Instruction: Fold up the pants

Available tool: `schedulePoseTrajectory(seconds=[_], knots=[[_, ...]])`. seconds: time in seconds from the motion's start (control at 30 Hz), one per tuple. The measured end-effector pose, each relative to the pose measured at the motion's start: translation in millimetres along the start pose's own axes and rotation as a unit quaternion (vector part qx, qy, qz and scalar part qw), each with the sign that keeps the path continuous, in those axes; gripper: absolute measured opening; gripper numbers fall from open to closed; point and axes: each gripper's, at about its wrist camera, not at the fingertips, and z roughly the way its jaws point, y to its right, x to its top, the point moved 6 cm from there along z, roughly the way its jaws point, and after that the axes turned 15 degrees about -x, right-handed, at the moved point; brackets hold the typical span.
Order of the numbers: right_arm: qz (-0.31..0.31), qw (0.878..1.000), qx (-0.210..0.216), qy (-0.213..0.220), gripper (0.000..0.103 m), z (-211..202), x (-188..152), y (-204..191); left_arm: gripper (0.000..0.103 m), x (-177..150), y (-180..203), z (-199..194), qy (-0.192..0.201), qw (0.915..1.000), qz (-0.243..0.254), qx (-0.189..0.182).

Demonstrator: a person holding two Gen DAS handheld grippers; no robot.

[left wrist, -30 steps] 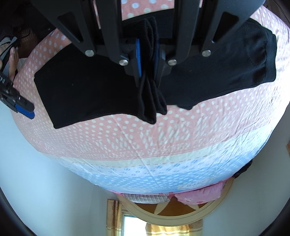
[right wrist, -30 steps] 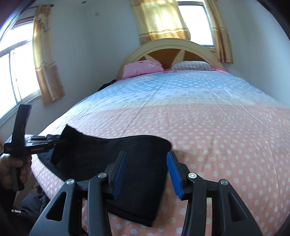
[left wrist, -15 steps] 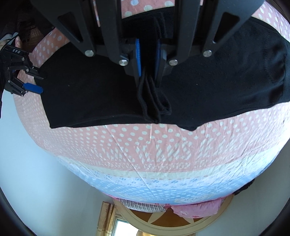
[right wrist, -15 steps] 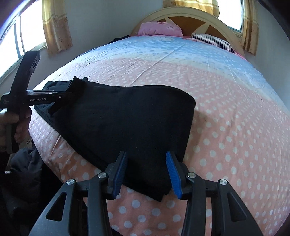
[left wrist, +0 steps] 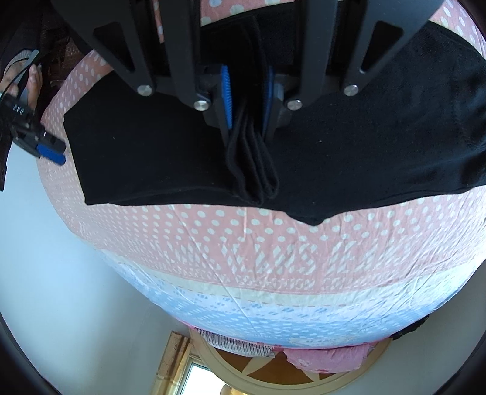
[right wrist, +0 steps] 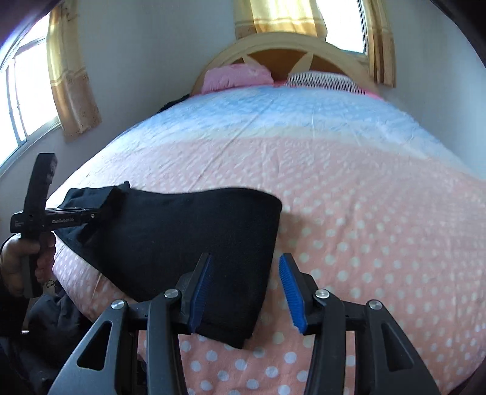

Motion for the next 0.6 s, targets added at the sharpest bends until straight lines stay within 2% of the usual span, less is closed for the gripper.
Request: schedulePoseTrajectory(seconds=[0.07,0.13,0.2,0.27,0.37,0.6], knots=[[-0.024,1.0,0.003,0.013,0.047,-11.9,-3.6,-11.4,0.015,0.6,1.8,-1.1,0.0,1.0,0.0,-0.002],[-0.06,0.998,0.007,0.015,0.047,-17.1,-12.9,-29.5,0.014,1.9,0.6,-4.3,-0.002,0.9995,-0.022,-0.024],[-0.1,0.995,-0.003,0.016,0.047,-16.7,-21.0,-51.3,0.013,5.8,-0.1,-10.5,0.002,0.9977,-0.046,-0.05],[-0.142,0.99,-0.019,0.013,0.047,-10.5,-29.9,-70.5,0.013,9.8,0.2,-16.4,0.008,0.997,-0.052,-0.056],[-0.191,0.98,-0.05,0.017,0.047,-6.5,-44.6,-79.9,0.013,13.3,2.7,-23.1,0.014,0.9962,-0.055,-0.066],[-0.237,0.967,-0.093,0.017,0.047,3.0,-53.0,-74.3,0.013,13.5,2.4,-20.5,0.01,0.9965,-0.053,-0.064]])
